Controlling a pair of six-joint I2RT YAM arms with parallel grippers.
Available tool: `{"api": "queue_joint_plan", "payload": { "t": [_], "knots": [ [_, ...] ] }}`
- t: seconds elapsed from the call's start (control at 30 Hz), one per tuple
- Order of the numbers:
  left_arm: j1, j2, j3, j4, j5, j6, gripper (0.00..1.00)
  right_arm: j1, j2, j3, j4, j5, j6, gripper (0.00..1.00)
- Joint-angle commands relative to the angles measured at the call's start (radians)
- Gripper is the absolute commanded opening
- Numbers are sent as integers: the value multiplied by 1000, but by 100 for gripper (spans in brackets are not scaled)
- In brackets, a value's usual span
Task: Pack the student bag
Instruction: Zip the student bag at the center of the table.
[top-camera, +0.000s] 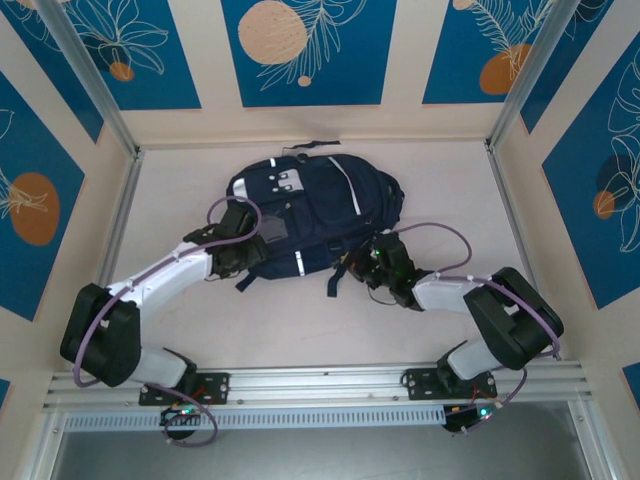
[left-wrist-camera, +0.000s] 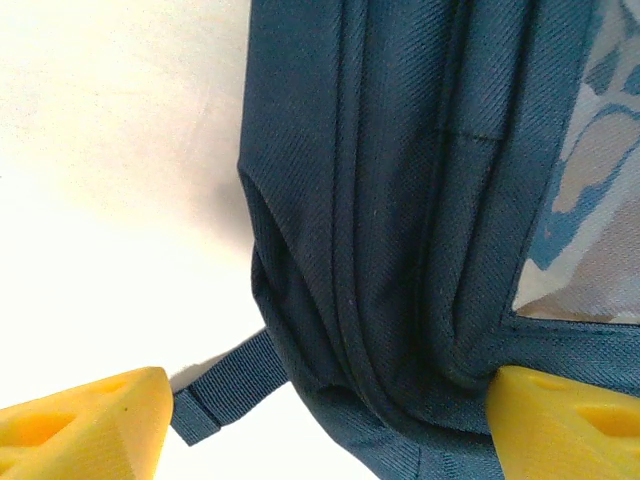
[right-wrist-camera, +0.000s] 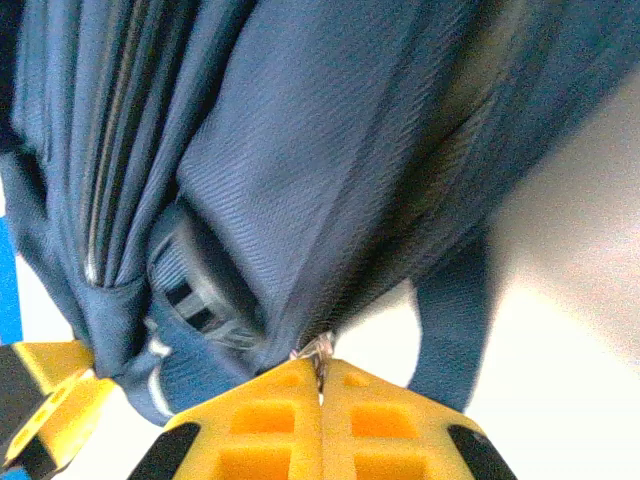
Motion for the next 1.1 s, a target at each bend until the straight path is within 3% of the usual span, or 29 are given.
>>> {"api": "queue_joint_plan", "payload": {
  "t": [0.0,0.23,0.3,0.43,0.6,0.8,1.07],
  "knots": [
    [57,32,15,-36,-145,-10,81,-58,-27,-7,-135,-8,-114,0],
    [82,38,24,-25,-121,17,81,-100,-62,29,-241,-55,-255,0],
    [82,33,28,-15,-98,30,80,-87,-55,49,-212,-152,-321,16],
    [82,33,26,6,-42,37,79,30,-59,118,-290,-95,-493,38],
    [82,34,17,12,-31,37,79,121,-16,141,-265,-23,-566,41],
    [82,33,13,19,-17,37,78,233,41,19,55,154,-748,40],
    [81,35,9,27,-13,39,78,260,142,30,154,267,-764,38]
  ]
}}
